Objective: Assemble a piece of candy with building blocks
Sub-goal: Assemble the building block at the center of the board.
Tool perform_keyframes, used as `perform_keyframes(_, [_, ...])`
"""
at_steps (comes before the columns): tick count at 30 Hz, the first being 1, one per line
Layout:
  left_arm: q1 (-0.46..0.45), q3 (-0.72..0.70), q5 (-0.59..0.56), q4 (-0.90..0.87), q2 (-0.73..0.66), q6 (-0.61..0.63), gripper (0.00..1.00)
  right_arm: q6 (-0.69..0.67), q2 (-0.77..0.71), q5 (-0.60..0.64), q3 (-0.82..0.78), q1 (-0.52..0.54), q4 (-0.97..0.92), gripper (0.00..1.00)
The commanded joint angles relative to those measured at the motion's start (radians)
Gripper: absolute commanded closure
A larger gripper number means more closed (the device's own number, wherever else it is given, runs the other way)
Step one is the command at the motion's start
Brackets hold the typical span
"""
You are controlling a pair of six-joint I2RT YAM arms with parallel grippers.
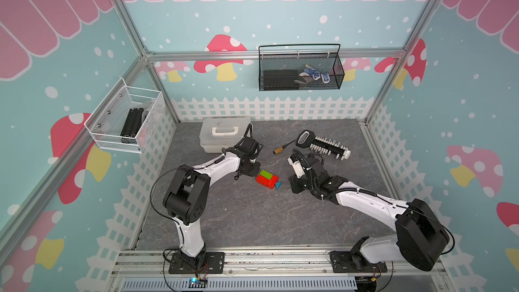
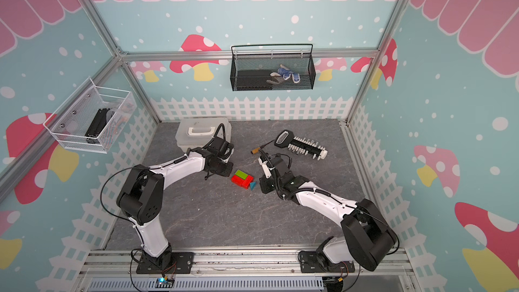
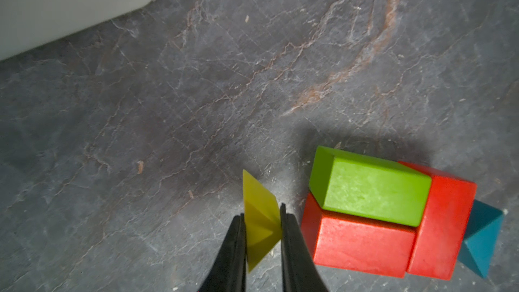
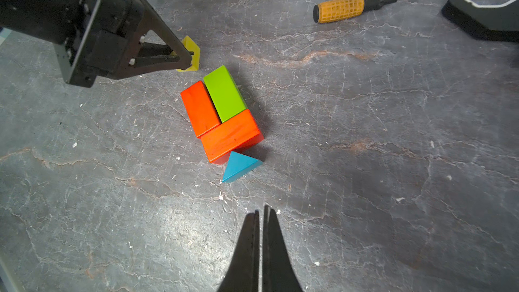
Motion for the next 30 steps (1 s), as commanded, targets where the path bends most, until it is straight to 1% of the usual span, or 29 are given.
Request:
perform_keyframes(1, [0.002, 0.037, 0.037, 0.026, 0.022, -0.012, 0.83, 0.014, -0.017, 0.010, -0.018, -0.005, 0.005, 1.00])
perform_keyframes(16, [-0.003, 0.035, 0.053, 0.030, 0.051, -0.021, 0.82, 0.013, 0.004, -0.007, -0.015, -0.006, 0.005, 1.00])
perform_keyframes(30, [-0.006, 0.036, 0.055, 0.036, 0.075, -0.029, 0.78, 0.016, 0.031, -0.030, -0.008, -0.008, 0.005, 1.00])
